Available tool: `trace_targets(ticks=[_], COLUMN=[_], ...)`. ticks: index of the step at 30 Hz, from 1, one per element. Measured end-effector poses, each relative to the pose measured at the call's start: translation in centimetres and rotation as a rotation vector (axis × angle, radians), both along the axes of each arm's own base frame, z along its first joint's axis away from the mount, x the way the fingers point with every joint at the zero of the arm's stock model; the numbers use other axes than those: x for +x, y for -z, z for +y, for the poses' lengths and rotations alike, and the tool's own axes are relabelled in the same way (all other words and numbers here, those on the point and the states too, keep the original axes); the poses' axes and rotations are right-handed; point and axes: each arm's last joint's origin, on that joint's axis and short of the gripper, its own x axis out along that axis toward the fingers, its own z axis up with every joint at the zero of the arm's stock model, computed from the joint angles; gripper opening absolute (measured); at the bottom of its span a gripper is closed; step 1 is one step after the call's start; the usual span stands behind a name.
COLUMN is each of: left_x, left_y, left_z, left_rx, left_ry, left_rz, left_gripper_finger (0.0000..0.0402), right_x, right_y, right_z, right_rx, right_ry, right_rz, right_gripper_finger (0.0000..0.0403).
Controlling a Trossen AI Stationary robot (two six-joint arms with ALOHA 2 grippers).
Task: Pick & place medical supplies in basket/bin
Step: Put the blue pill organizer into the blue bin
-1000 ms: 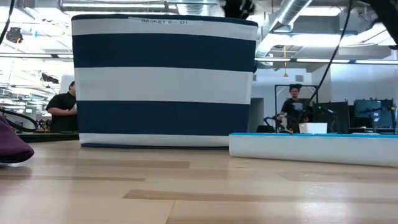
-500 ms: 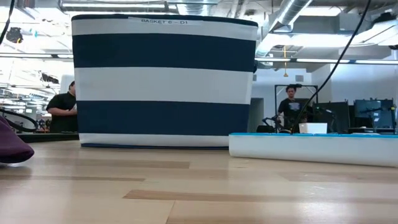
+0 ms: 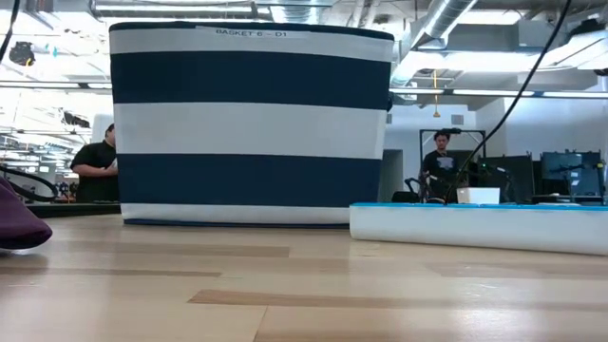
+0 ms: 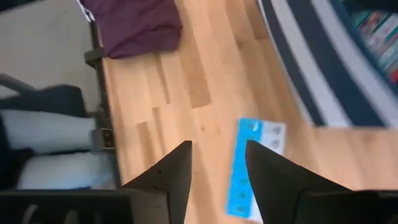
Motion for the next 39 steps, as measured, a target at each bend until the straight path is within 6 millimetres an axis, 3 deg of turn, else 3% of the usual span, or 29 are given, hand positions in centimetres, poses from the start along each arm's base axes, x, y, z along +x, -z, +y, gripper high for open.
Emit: trace_targets(ticks=[4,8,13,17,20,27,30,34,39], left_x=[3.5,7.8,13.8,18.7,22.0,30.0,32.1,33.9,33.7], left_y=[2.3,6.1,10.4,13.2,15.4,19.6,20.0,20.7,22.0], left_z=[-3.1,-6.1,-7.7,-6.9,-5.4,-0.9,-0.1,0.5,-0.1], left_rx=[0.018,0.072,0.112,-0.002,0.008,0.13,0.186,0.038,0.096], left_ry=[0.041,-0.021,-0.071,0.054,0.014,-0.131,-0.223,-0.18,-0.181], left_rz=[-0.023,-0.105,-0.261,-0.411,-0.44,-0.206,-0.098,-0.004,0.074], left_gripper_finger=[0.0025,0.0003,0.0001,0.0,0.0,0.0,0.0,0.0,0.0], right_x=[-0.5,-1.5,-2.8,-3.3,-3.6,-3.5,-3.6,-3.4,-3.2], right_y=[0.2,0.3,0.3,0.2,0.2,0.2,0.2,0.2,0.2], right_z=[1.4,3.4,5.4,6.0,6.3,6.3,6.3,6.1,5.8], right_rx=[0.069,0.157,0.103,0.052,0.056,0.027,0.008,0.002,-0.026], right_ry=[0.121,0.132,0.166,0.242,0.248,0.208,0.163,0.159,0.129], right_rz=[-0.002,0.033,-0.032,-0.117,-0.125,-0.124,-0.115,-0.115,-0.113], right_gripper_finger=[0.0133,0.0123,0.0115,0.0111,0.0111,0.0111,0.0111,0.0111,0.0111])
